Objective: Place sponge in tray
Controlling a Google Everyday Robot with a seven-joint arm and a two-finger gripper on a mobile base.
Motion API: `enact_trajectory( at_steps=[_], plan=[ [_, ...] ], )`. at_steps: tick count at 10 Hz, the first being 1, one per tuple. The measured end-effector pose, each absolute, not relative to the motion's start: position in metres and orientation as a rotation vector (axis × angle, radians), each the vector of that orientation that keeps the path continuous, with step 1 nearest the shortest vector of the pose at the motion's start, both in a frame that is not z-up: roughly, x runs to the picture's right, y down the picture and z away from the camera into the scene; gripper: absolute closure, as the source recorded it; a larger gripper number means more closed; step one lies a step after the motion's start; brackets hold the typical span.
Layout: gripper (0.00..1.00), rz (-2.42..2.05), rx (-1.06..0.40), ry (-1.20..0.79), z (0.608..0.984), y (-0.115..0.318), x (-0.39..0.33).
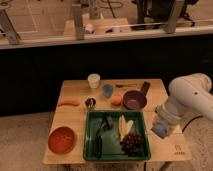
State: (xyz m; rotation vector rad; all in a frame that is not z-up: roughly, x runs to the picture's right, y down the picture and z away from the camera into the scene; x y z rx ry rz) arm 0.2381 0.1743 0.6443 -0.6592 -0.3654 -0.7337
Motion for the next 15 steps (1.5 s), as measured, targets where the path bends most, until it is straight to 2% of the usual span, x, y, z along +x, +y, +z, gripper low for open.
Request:
enact_trajectory(
  at_steps=[5, 11, 15],
  plan=[
    [1.0, -0.967, -0.633, -0.424, 0.641, 0.177, 0.115],
    [1.0, -0.996, -0.642, -0.433, 0.642, 0.183, 0.108],
    [1.0, -1.136, -0.652, -0.534, 0.678, 0.235, 0.078]
  ],
)
